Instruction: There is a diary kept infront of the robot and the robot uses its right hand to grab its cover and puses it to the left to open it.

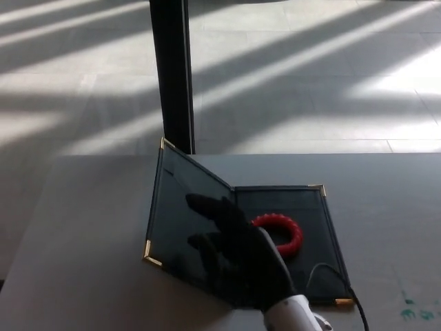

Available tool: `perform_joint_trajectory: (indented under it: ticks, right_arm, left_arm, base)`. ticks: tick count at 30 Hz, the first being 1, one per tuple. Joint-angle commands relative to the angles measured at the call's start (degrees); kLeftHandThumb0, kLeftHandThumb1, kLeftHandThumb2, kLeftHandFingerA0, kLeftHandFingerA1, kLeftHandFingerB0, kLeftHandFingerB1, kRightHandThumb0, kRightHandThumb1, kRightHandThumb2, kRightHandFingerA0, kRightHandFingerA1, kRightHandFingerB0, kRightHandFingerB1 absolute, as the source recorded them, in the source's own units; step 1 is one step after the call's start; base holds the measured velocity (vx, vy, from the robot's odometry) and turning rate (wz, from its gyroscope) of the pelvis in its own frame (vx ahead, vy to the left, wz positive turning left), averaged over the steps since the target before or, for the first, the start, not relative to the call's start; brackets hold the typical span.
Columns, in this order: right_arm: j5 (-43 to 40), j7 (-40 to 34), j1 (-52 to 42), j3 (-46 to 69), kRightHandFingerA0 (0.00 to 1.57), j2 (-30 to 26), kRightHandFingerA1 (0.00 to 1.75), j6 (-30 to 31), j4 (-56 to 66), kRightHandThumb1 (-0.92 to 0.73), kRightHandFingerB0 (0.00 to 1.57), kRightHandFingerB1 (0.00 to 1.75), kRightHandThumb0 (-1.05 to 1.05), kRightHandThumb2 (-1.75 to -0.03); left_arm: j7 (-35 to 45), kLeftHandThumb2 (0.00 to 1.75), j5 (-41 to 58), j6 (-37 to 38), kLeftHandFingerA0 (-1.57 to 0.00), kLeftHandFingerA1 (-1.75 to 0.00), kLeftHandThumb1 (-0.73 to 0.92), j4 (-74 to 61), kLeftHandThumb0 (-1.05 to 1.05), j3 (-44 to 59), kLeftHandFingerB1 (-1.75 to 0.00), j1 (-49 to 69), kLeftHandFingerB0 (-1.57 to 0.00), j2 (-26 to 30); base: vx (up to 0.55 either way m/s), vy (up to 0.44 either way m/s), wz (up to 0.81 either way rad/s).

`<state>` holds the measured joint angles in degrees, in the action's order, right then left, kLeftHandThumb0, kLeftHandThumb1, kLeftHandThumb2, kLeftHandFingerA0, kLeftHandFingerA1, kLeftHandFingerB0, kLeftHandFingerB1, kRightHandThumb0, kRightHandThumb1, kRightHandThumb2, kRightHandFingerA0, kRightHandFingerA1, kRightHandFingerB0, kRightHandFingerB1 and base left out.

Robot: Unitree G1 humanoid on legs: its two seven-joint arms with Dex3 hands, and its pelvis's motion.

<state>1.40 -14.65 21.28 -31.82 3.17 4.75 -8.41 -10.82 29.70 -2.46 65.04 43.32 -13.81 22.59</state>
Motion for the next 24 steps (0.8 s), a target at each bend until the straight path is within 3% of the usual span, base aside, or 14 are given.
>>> perform_joint_trajectory:
  ticks: [1,2,5,7,8,13,14,17,18,19,20,21,23,24]
  right_arm:
    - [6.7,1.8,7.8,3.6,0.39,-1.8,0.72,4.2,-7.4,-0.75,0.19,0.54,-0.85,-1.09]
    - [7.6,1.7,9.3,3.9,0.41,-2.1,0.74,4.9,-8.9,-0.76,0.19,0.54,-0.85,-1.09]
    - [7.9,2.5,13.3,5.9,0.32,-1.9,0.67,4.5,-14.7,-0.74,0.2,0.54,-0.85,-1.06]
    - [8.1,3.2,14.4,6.7,0.32,-1.5,0.61,3.4,-17.1,-0.92,0.2,0.47,-0.86,-0.7]
    - [7.8,3.6,15.1,6.6,0.65,0.2,0.86,4.0,-19.3,-0.92,0.23,0.44,-0.84,-0.7]
    - [8.6,3.9,15.1,6.0,0.74,4.9,1.25,4.8,-23.2,-0.92,0.22,0.45,-0.83,-0.68]
    - [8.5,3.6,14.5,6.1,0.77,6.6,1.08,4.2,-24.2,-0.69,0.08,0.5,-0.74,-1.14]
    - [8.6,4.1,13.7,5.7,0.45,10.7,0.77,6.2,-26.5,-0.73,0.14,0.52,-0.8,-1.09]
    - [8.4,3.8,13.4,5.8,0.58,11.8,1.09,5.5,-27.5,-0.92,0.2,0.46,-0.82,-0.68]
    - [8.1,3.5,12.8,5.9,0.58,13.4,1.09,4.5,-28.9,-0.92,0.2,0.46,-0.82,-0.68]
    - [9.0,3.4,12.6,5.1,0.64,14.0,0.92,5.5,-28.9,-0.69,0.01,0.47,-0.71,-1.15]
    - [9.5,3.3,12.9,4.5,0.6,14.4,1.37,6.4,-29.1,-0.91,0.17,0.44,-0.85,-0.7]
    - [10.3,3.0,12.5,3.3,0.82,14.8,1.6,7.5,-28.4,-0.77,0.13,0.46,-0.95,-0.86]
    - [10.3,3.0,12.1,3.1,0.65,14.7,1.49,7.6,-27.8,-0.92,0.17,0.44,-0.87,-0.72]
  left_arm:
    - [-1.0,1.01,-0.8,-0.5,-0.24,-1.27,0.92,-0.9,-1.05,-1.0,-0.99,-0.9,-0.15,2.1]
    - [-1.1,1.44,-0.9,-0.3,-0.5,-1.06,0.92,-0.6,-1.04,-1.2,-0.79,-1.1,-0.15,2.4]
    - [-2.0,1.43,-0.8,-0.4,-0.55,-1.07,0.92,-0.6,-1.01,-1.4,-0.8,-2.0,-0.22,2.8]
    - [-2.3,1.43,-1.1,-0.4,-0.59,-1.09,0.91,-0.5,-1.0,-1.9,-0.82,-2.3,-0.26,2.9]
    - [-2.3,0.99,-1.2,0.0,-0.37,-1.27,0.92,-0.1,-1.04,-2.1,-1.02,-2.5,-0.28,3.0]
    - [-2.7,1.0,-1.3,-0.5,-0.35,-1.22,0.92,-0.4,-1.05,-2.9,-0.99,-3.3,-0.23,3.4]
    - [-2.8,1.0,-1.3,-0.3,-0.33,-1.2,0.92,-0.2,-1.05,-3.0,-0.99,-3.7,-0.22,3.5]
    - [-3.1,1.0,-1.4,0.5,-0.33,-1.21,0.92,0.2,-1.05,-3.3,-1.02,-4.3,-0.22,3.4]
    - [-3.1,0.99,-1.3,0.6,-0.32,-1.24,0.92,0.2,-1.05,-3.3,-1.03,-4.3,-0.21,3.3]
    - [-3.1,0.99,-1.2,0.7,-0.32,-1.24,0.92,0.1,-1.05,-3.3,-1.03,-4.3,-0.21,3.2]
    - [-3.2,1.0,-1.1,0.0,-0.33,-1.24,0.92,-0.2,-1.05,-3.4,-1.0,-4.5,-0.22,3.4]
    - [-3.2,1.0,-1.0,-0.3,-0.34,-1.24,0.92,-0.3,-1.05,-3.5,-0.99,-4.8,-0.22,3.4]
    - [-3.3,0.98,-1.1,-0.4,-0.38,-1.24,0.92,0.0,-1.05,-3.8,-1.01,-5.1,-0.25,3.5]
    - [-3.4,0.95,-1.1,-0.5,-0.4,-1.14,0.92,0.1,-1.05,-3.8,-0.93,-5.2,-0.31,3.5]
  base:
    - [0.0,0.0,0.0]
    - [0.0,0.0,0.0]
    - [0.0,0.0,0.0]
    - [0.0,0.0,0.0]
    - [0.0,0.0,0.0]
    - [0.0,0.0,0.0]
    - [0.0,0.0,0.0]
    - [0.0,0.0,0.0]
    - [0.0,0.0,0.0]
    - [0.0,0.0,0.0]
    - [0.0,0.0,0.0]
    - [0.0,0.0,0.0]
    - [0.0,0.0,0.0]
    - [0.0,0.0,0.0]
